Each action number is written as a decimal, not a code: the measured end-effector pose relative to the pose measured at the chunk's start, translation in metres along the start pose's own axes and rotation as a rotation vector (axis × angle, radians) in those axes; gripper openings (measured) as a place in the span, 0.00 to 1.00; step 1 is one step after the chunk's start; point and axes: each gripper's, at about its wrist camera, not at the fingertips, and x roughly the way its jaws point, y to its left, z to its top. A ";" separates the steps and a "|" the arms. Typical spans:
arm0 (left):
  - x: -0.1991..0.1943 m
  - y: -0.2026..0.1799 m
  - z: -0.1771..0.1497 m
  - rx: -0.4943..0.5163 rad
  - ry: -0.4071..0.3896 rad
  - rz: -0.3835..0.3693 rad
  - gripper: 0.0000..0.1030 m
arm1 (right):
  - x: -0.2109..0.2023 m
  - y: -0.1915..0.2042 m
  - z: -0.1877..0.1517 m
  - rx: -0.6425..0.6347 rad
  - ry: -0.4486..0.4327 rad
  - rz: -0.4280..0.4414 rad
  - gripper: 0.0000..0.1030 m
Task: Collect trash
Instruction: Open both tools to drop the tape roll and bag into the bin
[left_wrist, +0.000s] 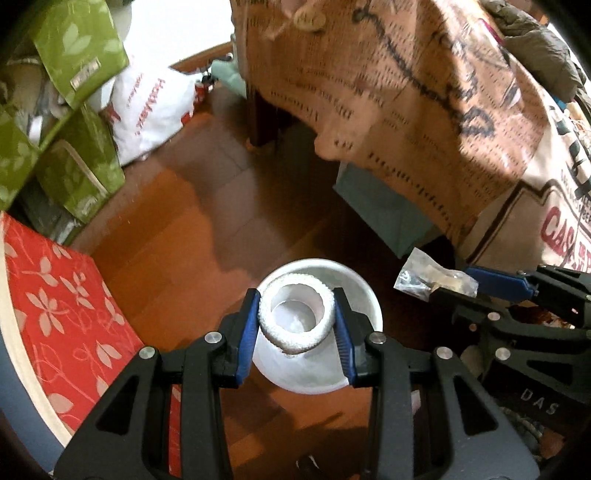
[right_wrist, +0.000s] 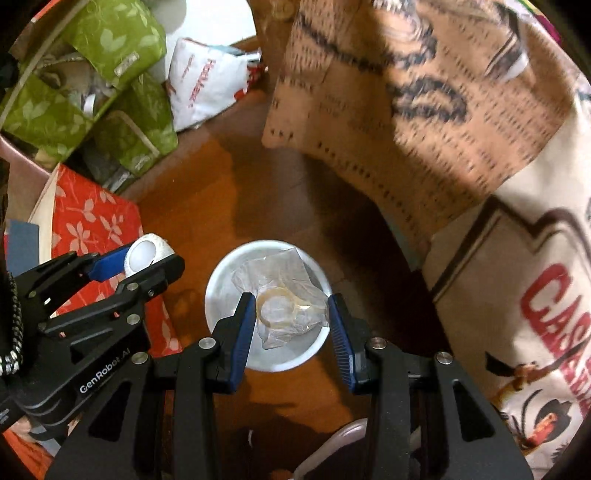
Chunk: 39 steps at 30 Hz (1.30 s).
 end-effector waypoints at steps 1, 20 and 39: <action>0.003 0.000 -0.001 -0.004 0.008 -0.003 0.37 | 0.003 0.000 0.000 -0.004 0.009 0.001 0.36; 0.039 0.006 -0.009 -0.030 0.129 -0.040 0.37 | 0.014 -0.001 0.000 0.002 0.059 0.077 0.42; 0.007 0.005 0.004 -0.055 0.095 -0.087 0.44 | -0.022 -0.004 0.006 0.029 -0.055 0.071 0.42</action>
